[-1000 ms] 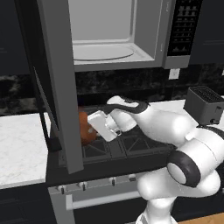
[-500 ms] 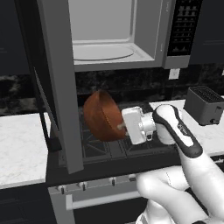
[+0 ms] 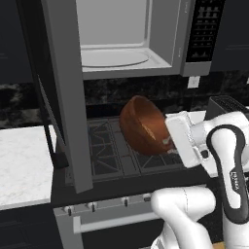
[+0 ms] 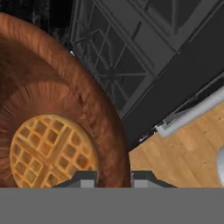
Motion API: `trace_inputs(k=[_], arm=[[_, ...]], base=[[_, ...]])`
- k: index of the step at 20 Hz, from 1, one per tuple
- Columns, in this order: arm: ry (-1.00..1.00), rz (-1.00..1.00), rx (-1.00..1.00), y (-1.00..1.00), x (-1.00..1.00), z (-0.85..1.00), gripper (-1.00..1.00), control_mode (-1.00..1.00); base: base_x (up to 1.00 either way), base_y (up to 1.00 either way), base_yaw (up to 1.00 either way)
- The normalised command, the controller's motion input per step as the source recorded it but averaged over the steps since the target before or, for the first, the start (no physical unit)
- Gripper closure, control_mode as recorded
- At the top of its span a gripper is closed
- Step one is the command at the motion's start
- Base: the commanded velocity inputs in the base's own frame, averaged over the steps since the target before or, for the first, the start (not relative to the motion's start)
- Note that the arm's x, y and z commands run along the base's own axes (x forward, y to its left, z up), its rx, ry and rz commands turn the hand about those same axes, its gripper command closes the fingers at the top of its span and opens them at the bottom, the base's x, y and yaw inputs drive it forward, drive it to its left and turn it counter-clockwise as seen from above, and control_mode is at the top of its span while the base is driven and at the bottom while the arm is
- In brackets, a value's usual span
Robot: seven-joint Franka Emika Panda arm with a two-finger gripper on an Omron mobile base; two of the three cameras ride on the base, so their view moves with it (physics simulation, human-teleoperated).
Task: Open the microwave, place the bowl with waffle inside the microwave, then close the microwave door and turn it on.
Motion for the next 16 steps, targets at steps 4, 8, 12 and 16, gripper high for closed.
trace_inputs(k=[4, 8, 12, 16], arm=[[0.16, -0.35, -0.37, -0.27, -0.45, 0.98, 1.00, -1.00], [0.00, -0.29, -0.35, 0.04, -0.23, 1.00, 1.00, -1.00], [0.00, -0.28, -0.24, 0.28, -0.06, 1.00, 1.00, -1.00], [0.00, -0.21, -0.10, 0.03, -0.15, 1.00, 1.00, -1.00]], base=[[0.00, 0.00, 0.00], [0.00, 0.00, 0.00], [0.00, 0.00, 0.00], [0.00, 0.00, 0.00]])
